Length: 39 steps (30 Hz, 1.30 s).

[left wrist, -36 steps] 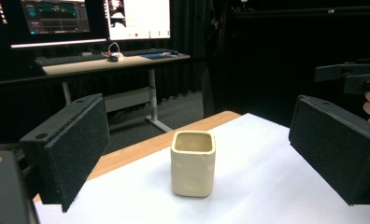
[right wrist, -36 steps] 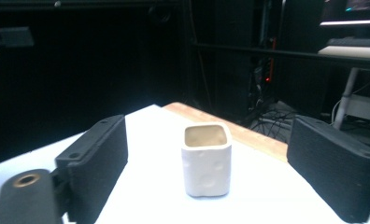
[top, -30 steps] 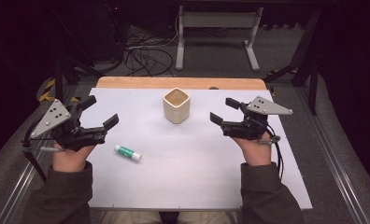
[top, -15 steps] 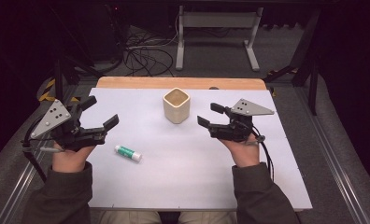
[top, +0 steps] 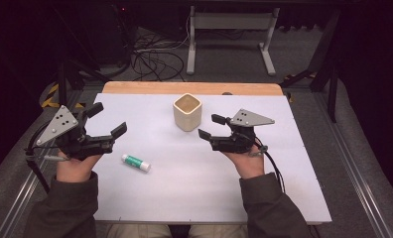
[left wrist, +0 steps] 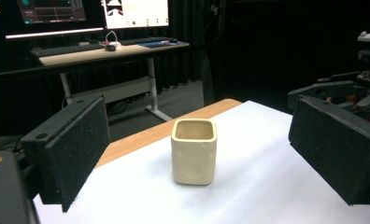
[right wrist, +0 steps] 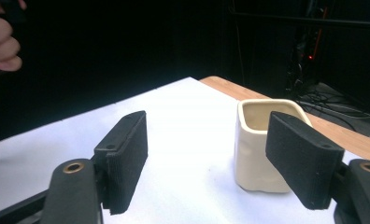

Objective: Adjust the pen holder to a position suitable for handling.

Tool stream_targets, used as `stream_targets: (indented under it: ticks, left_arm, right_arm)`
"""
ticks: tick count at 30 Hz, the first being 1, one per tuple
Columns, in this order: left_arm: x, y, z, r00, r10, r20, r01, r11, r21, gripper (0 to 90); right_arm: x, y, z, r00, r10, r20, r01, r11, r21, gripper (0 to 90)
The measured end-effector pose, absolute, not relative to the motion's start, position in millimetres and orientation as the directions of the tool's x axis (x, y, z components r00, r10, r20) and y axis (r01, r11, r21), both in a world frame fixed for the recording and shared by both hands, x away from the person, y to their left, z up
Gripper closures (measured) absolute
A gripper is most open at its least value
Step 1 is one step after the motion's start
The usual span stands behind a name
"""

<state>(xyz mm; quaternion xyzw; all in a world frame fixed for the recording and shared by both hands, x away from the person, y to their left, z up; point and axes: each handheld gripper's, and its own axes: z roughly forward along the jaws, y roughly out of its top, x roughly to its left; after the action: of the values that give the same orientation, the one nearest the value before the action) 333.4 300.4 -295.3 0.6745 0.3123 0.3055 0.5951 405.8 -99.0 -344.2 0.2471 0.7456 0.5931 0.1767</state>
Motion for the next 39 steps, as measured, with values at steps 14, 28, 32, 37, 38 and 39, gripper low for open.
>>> stream_targets:
  ticks: [14, 28, 32, 37, 38, 39]
  left_arm:
    - [335.2, 301.9, -298.2, 0.613, 0.789, 0.037, 0.062, -0.095, 0.994, 6.7]
    - [336.9, 307.6, -302.0, 0.612, 0.79, 0.03, 0.075, -0.096, 0.993, 7.3]
    - [335.5, 308.3, -300.4, 0.613, 0.789, 0.033, 0.067, -0.094, 0.993, 7.3]
    - [335.2, 308.1, -301.0, 0.618, 0.786, 0.035, 0.071, -0.1, 0.992, 7.4]
    - [335.4, 308.0, -301.3, 0.619, 0.784, 0.036, 0.073, -0.103, 0.992, 7.4]
    - [335.6, 307.8, -301.6, 0.618, 0.785, 0.036, 0.074, -0.104, 0.992, 7.4]
  right_arm:
    - [409.5, -70.5, -367.6, -0.841, 0.54, 0.048, 0.175, 0.187, 0.967, 30.5]
    - [405.9, -26.6, -393.6, -0.859, 0.506, 0.075, 0.207, 0.209, 0.956, 32.5]
    - [404.3, -12.1, -400.1, -0.864, 0.501, 0.05, 0.195, 0.242, 0.95, 34.3]
    - [405.1, 0.5, -410.8, -0.866, 0.495, 0.069, 0.222, 0.257, 0.941, 34.8]
    - [405.9, 4.1, -414.4, -0.869, 0.487, 0.091, 0.239, 0.252, 0.938, 34.9]
    - [405.9, 4.1, -414.4, -0.869, 0.487, 0.091, 0.239, 0.252, 0.938, 34.9]
